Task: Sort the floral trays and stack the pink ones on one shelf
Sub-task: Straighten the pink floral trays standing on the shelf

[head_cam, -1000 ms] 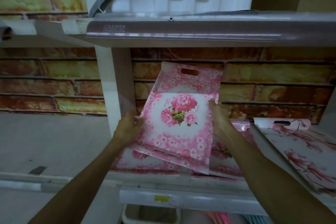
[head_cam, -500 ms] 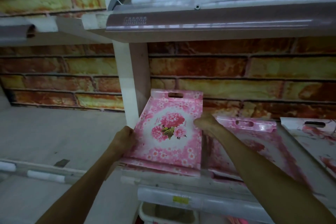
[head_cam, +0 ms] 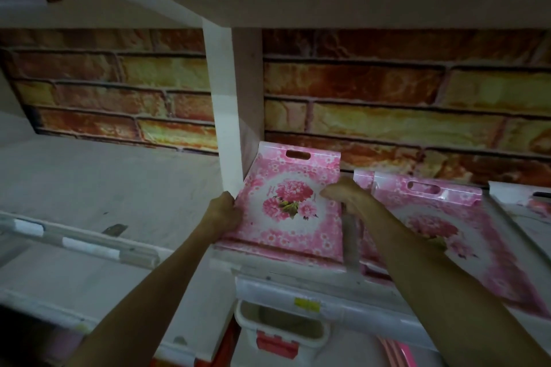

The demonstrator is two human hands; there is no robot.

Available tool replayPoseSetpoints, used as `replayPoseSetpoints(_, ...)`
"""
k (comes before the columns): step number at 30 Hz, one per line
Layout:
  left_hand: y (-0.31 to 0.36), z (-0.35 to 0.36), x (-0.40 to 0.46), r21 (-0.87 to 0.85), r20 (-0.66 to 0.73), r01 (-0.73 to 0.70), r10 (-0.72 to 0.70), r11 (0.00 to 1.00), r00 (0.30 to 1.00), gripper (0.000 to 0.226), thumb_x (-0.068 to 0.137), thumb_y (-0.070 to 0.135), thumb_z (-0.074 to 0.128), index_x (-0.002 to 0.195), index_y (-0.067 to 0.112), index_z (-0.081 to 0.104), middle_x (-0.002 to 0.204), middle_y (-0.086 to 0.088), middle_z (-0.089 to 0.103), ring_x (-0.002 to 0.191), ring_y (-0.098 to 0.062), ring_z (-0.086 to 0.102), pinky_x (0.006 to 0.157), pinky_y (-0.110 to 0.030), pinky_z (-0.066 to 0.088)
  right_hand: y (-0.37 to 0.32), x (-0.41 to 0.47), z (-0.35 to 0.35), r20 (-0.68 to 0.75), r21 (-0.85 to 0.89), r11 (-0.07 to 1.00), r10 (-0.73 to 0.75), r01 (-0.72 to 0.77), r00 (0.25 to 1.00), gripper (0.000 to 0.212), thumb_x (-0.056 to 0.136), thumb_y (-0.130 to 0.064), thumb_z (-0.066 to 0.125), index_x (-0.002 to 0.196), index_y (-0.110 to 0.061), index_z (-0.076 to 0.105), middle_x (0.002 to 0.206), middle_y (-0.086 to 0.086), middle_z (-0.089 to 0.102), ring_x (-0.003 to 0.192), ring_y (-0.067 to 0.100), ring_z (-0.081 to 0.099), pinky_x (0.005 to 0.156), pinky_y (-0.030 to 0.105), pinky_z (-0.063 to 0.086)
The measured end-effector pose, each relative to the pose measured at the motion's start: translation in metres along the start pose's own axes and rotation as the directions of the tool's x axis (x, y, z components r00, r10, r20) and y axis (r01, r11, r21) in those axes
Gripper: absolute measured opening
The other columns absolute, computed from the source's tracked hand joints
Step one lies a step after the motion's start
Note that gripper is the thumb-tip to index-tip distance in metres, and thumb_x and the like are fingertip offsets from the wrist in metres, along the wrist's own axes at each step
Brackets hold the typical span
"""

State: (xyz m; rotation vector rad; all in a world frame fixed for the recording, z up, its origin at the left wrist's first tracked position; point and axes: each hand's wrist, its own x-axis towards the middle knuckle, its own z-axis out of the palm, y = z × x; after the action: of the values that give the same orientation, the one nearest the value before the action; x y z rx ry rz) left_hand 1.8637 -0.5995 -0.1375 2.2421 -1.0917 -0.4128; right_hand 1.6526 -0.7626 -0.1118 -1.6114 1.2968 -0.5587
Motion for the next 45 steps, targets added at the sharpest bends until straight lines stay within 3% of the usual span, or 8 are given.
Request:
replayPoseSetpoints(7, -0.007, 0.009, 0.007, 0.132, 0.007, -0.036, 0.036, 0.991, 0.999, 0.036, 0.094, 0.019, 0.050, 0.122, -0.004, 0.052, 0.122, -0.023, 0.059, 0.108, -0.037, 0.060, 0.089, -0.040, 0.050, 0.006, 0.004, 0.005, -0.037, -0.109, 0.994, -0.001, -0.003, 0.999, 0.021, 0.088, -0.007, 0.063, 0.105, 0.006, 0.063, 0.110, 0.019, 0.067, 0.103, 0.032, 0.066, 0.089, 0.041, 0.055)
replayPoseSetpoints(13, -0.011, 0.013, 0.010, 0.255, 0.035, -0.079, 0.072, 0.964, 0.997, 0.038, 0.093, 0.021, 0.048, 0.123, -0.002, 0.049, 0.121, -0.021, 0.057, 0.106, -0.036, 0.060, 0.091, -0.047, 0.053, 0.006, -0.005, -0.002, -0.012, -0.315, 0.949, -0.029, 0.023, 1.000, 0.027, 0.090, -0.008, 0.057, 0.068, -0.012, 0.042, 0.066, 0.001, 0.039, 0.054, 0.013, 0.041, 0.049, 0.025, 0.033)
replayPoseSetpoints(18, -0.005, 0.005, 0.002, 0.488, 0.058, -0.145, 0.134, 0.861, 0.989, 0.038, 0.093, 0.024, 0.049, 0.126, 0.005, 0.049, 0.121, -0.016, 0.053, 0.109, -0.033, 0.055, 0.093, -0.047, 0.049, 0.008, -0.016, -0.038, -0.034, -0.230, 0.963, -0.153, 0.142, 0.988, 0.021, 0.087, -0.009, 0.059, 0.066, -0.005, 0.056, 0.063, 0.014, 0.051, 0.055, 0.017, 0.045, 0.054, 0.027, 0.036)
replayPoseSetpoints(22, 0.023, 0.004, -0.011, 0.257, -0.010, -0.316, 0.329, 0.913, 0.944, 0.033, 0.096, 0.026, 0.053, 0.124, 0.010, 0.054, 0.122, -0.013, 0.057, 0.109, -0.031, 0.057, 0.093, -0.039, 0.050, 0.009, -0.041, -0.071, -0.200, -0.098, 0.917, -0.399, 0.387, 0.895, 0.026, 0.090, -0.010, 0.061, 0.073, -0.027, 0.069, 0.077, -0.007, 0.066, 0.076, 0.015, 0.060, 0.077, 0.034, 0.049)
replayPoseSetpoints(26, 0.066, 0.019, -0.039, -0.140, 0.019, -0.440, 0.447, 0.887, 0.894, 0.012, 0.096, 0.018, 0.057, 0.105, 0.012, 0.062, 0.094, 0.002, 0.062, 0.082, -0.018, 0.061, 0.060, -0.006, 0.045, 0.019, -0.078, -0.100, -0.326, -0.007, 0.878, -0.454, 0.478, 0.829, 0.024, 0.094, -0.014, 0.060, 0.077, -0.029, 0.067, 0.082, 0.000, 0.069, 0.075, 0.022, 0.063, 0.072, 0.040, 0.054)
replayPoseSetpoints(29, 0.092, 0.040, -0.052, -0.332, 0.097, -0.423, 0.476, 0.843, 0.874, 0.007, 0.094, 0.020, 0.060, 0.095, 0.015, 0.065, 0.083, 0.003, 0.068, 0.070, -0.015, 0.066, 0.060, -0.016, 0.053, 0.032, -0.099, -0.115, -0.370, 0.018, 0.855, -0.476, 0.518, 0.798, 0.022, 0.094, -0.013, 0.060, 0.080, -0.027, 0.068, 0.086, -0.001, 0.071, 0.076, 0.020, 0.062, 0.068, 0.040, 0.055)
replayPoseSetpoints(38, 0.163, 0.102, -0.060, -0.177, 0.396, -0.351, 0.393, 0.920, 0.830, 0.025, 0.087, 0.016, 0.057, 0.064, 0.014, 0.067, 0.070, -0.009, 0.070, 0.068, -0.022, 0.070, 0.056, -0.021, 0.049, 0.069, -0.130, -0.149, -0.447, -0.034, 0.872, -0.451, 0.489, 0.773, 0.012, 0.096, -0.015, 0.060, 0.093, -0.013, 0.071, 0.092, -0.010, 0.069, 0.076, 0.015, 0.063, 0.070, 0.039, 0.055)
replayPoseSetpoints(45, 0.186, 0.134, -0.063, -0.118, 0.461, -0.287, 0.309, 0.950, 0.832, 0.020, 0.091, 0.026, 0.062, 0.094, 0.006, 0.062, 0.066, 0.001, 0.053, 0.058, -0.011, 0.051, 0.043, -0.016, 0.037, 0.090, -0.134, -0.169, -0.514, -0.089, 0.888, -0.429, 0.451, 0.743, 0.018, 0.094, -0.017, 0.060, 0.080, -0.024, 0.068, 0.083, -0.018, 0.066, 0.075, 0.013, 0.063, 0.072, 0.036, 0.054)
